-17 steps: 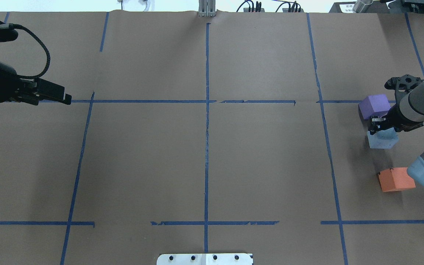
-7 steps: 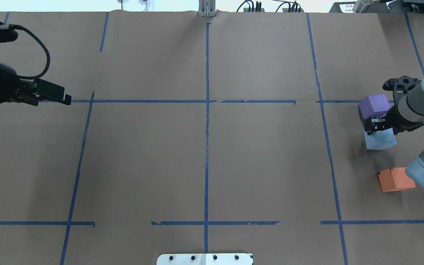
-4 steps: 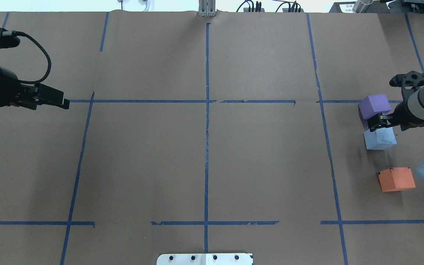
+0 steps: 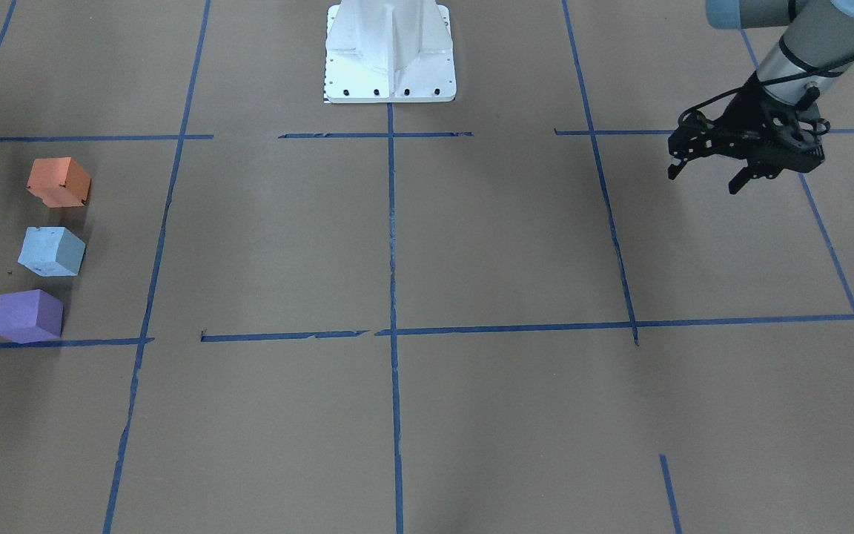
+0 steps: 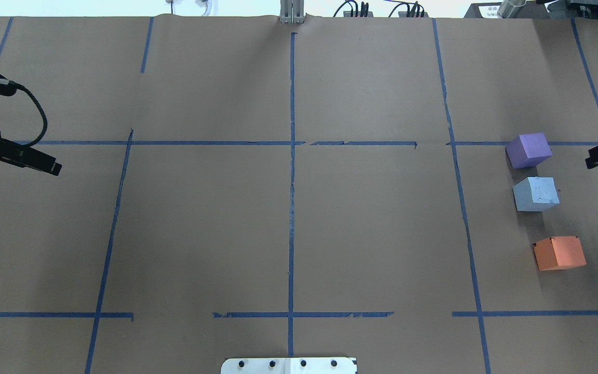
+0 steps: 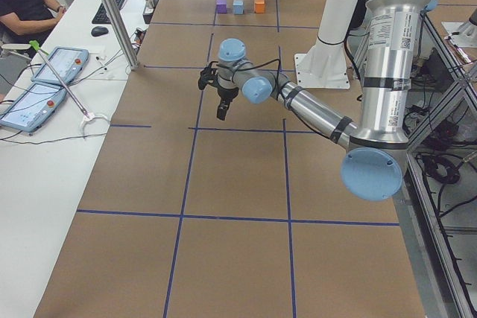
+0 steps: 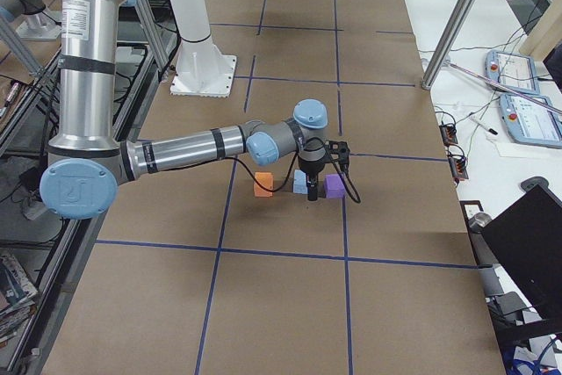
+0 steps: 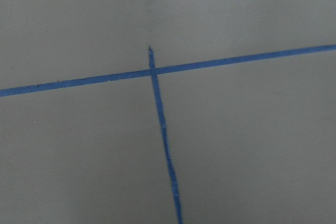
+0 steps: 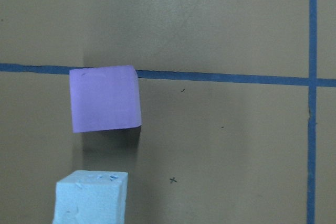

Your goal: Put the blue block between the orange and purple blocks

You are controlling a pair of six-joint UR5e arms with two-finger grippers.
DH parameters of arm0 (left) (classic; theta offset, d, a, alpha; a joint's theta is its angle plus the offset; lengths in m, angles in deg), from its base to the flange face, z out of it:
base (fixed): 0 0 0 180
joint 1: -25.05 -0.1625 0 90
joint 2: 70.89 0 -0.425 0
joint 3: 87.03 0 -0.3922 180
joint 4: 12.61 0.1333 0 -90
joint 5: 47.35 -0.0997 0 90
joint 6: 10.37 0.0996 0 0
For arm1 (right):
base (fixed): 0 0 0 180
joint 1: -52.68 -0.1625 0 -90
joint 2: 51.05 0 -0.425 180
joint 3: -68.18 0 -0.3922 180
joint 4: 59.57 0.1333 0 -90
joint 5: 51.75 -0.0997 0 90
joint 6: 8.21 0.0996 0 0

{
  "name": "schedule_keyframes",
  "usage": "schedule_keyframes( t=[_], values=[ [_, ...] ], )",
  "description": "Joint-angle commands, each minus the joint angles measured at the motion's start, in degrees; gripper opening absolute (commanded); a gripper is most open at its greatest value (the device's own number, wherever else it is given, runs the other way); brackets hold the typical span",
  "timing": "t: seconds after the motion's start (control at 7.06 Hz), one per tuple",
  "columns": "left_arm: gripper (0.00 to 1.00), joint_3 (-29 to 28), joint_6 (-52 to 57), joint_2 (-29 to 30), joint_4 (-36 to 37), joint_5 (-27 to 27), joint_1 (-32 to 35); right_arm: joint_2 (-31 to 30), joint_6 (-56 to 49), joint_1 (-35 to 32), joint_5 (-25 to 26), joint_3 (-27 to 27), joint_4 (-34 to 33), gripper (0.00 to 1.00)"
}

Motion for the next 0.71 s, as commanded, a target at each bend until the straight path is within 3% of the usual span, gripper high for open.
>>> schedule_keyframes(
  t=[0.0,0.28,0.42,0.57],
  values=[
    [1.00,-3.8,13.5,-4.7,-0.3,0.9,6.1,-4.4,-11.8,-8.9,-7.2,0.3,-0.2,1.00],
    [1.00,-15.0,30.7,-5.4,0.9,7.8,18.3,-6.5,-18.1,-15.8,-7.6,1.8,-0.4,1.00],
    [1.00,-19.9,31.6,-5.4,1.7,15.5,23.8,-7.1,-22.6,-16.9,-7.7,2.3,-1.1,1.00],
    [1.00,-21.2,32.2,-5.1,6.5,17.4,27.8,-7.0,-25.7,-18.9,-7.9,1.4,-4.5,1.00]
  ],
)
